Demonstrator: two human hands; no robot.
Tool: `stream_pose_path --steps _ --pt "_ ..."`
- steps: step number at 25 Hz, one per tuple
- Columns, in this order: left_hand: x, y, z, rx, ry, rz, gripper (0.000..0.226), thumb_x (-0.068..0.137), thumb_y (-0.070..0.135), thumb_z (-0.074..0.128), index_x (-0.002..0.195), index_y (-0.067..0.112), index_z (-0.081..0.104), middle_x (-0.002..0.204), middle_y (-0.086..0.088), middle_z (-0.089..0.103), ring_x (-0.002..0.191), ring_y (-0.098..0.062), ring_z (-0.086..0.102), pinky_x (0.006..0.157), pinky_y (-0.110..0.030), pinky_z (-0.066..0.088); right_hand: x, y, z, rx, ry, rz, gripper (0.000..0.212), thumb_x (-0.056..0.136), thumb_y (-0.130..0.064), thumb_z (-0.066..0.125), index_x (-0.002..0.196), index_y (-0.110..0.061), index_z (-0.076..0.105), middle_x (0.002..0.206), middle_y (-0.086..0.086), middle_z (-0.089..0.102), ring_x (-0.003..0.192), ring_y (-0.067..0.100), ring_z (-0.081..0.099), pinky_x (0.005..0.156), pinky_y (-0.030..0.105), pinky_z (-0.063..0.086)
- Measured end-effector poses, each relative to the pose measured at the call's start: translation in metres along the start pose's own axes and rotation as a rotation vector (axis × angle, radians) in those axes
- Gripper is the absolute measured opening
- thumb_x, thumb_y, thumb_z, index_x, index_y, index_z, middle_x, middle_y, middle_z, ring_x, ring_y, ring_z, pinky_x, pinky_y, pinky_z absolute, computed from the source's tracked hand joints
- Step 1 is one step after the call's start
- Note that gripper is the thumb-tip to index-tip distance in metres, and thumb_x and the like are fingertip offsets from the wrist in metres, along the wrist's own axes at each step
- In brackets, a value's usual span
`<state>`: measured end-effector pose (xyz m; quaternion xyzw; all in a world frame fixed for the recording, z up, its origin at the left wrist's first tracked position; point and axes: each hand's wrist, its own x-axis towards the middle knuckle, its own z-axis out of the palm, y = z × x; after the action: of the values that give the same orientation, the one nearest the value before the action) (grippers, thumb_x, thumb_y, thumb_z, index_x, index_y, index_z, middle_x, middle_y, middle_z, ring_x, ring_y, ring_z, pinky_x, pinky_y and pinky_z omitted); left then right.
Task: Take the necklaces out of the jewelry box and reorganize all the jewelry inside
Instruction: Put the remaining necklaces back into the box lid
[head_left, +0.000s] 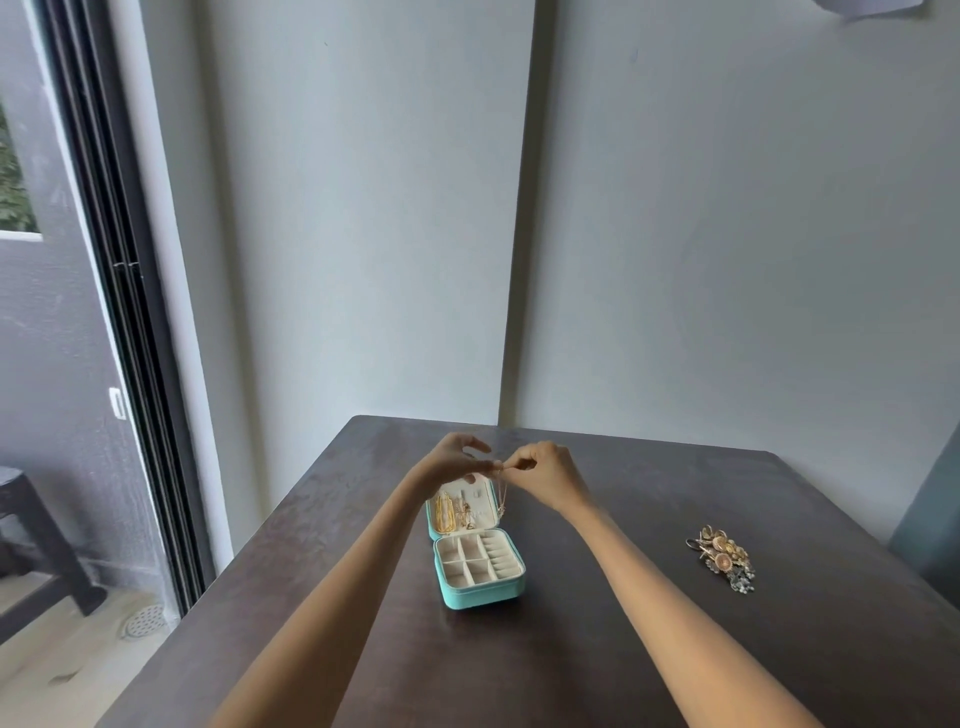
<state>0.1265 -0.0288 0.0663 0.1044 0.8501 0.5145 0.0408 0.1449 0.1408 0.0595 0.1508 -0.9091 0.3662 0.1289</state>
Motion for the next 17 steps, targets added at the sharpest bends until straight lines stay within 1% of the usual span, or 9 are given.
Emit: stream_pose_path --steps 1,2,4,5,6,9,12,14,17 --pt "0.000 -0.006 -0.002 -0.026 0.035 0.012 0.035 0.088 0.016 0.064 0.117 -0.001 0.056 0.097 -0.013 0.065 0.074 -0.010 0.061 0.064 -0.018 0.050 0.001 0.000 0.002 0.005 0.009 0.011 0.008 0.077 -0.023 0.071 0.077 -0.018 0.076 0.079 -0.007 0.073 0.074 0.004 0.064 0.068 0.023 0.052" --pt "0.002 -0.014 -0.004 -0.040 0.118 0.019 0.031 0.090 0.019 0.061 0.115 0.001 0.058 0.101 -0.012 0.066 0.079 -0.013 0.062 0.072 -0.024 0.052 0.002 0.000 0.004 0.011 0.019 0.027 0.008 0.076 -0.021 0.069 0.075 -0.018 0.076 0.079 -0.008 0.073 0.075 0.004 0.064 0.070 0.024 0.052" --pt "0.004 -0.035 -0.007 -0.042 0.357 -0.028 0.028 0.090 0.023 0.060 0.113 0.008 0.059 0.108 -0.011 0.066 0.093 -0.021 0.063 0.086 -0.038 0.052 0.002 0.000 0.007 0.043 0.038 0.062 0.008 0.075 -0.021 0.068 0.072 -0.019 0.075 0.078 -0.010 0.073 0.076 0.002 0.064 0.070 0.019 0.051" --pt "0.003 -0.045 -0.008 -0.057 0.442 -0.069 0.029 0.089 0.022 0.059 0.115 0.009 0.056 0.110 -0.010 0.065 0.097 -0.023 0.062 0.090 -0.039 0.050 0.002 0.000 0.008 0.070 0.045 0.076 0.008 0.075 -0.022 0.068 0.071 -0.020 0.074 0.078 -0.011 0.073 0.076 0.001 0.064 0.069 0.016 0.049" --pt "0.001 -0.054 -0.007 -0.082 0.475 -0.112 0.033 0.089 0.022 0.059 0.119 0.008 0.053 0.112 -0.011 0.063 0.099 -0.025 0.061 0.091 -0.038 0.048 0.002 0.000 0.010 0.099 0.050 0.087 0.008 0.075 -0.022 0.068 0.070 -0.020 0.074 0.078 -0.012 0.073 0.076 0.000 0.064 0.069 0.015 0.048" --pt "0.001 -0.082 0.003 -0.156 0.405 -0.222 0.046 0.090 0.025 0.059 0.128 0.005 0.041 0.119 -0.016 0.058 0.109 -0.028 0.058 0.096 -0.036 0.044 0.004 0.000 0.014 0.197 0.072 0.127 0.008 0.073 -0.020 0.068 0.066 -0.019 0.072 0.076 -0.011 0.073 0.078 0.004 0.065 0.073 0.022 0.050" --pt "0.006 -0.098 0.012 -0.256 0.356 -0.252 0.046 0.089 0.029 0.061 0.125 0.007 0.041 0.124 -0.016 0.055 0.113 -0.029 0.057 0.100 -0.042 0.045 0.006 -0.002 0.015 0.282 0.076 0.157 0.010 0.071 -0.018 0.068 0.062 -0.019 0.070 0.073 -0.007 0.073 0.081 0.009 0.067 0.079 0.029 0.051" --pt "0.006 -0.102 0.015 -0.368 0.373 -0.226 0.041 0.089 0.025 0.063 0.121 0.007 0.044 0.122 -0.018 0.058 0.108 -0.029 0.060 0.095 -0.044 0.049 0.004 -0.004 0.016 0.306 0.071 0.151 0.012 0.072 -0.016 0.067 0.061 -0.019 0.069 0.072 -0.005 0.073 0.082 0.012 0.067 0.081 0.031 0.051" --pt "-0.003 -0.105 0.019 -0.574 0.436 -0.123 0.038 0.087 0.014 0.065 0.120 0.004 0.050 0.113 -0.016 0.063 0.100 -0.025 0.063 0.085 -0.036 0.051 0.001 -0.004 0.021 0.328 0.053 0.149 0.012 0.073 -0.016 0.065 0.062 -0.018 0.068 0.073 -0.001 0.073 0.084 0.017 0.067 0.083 0.033 0.051"
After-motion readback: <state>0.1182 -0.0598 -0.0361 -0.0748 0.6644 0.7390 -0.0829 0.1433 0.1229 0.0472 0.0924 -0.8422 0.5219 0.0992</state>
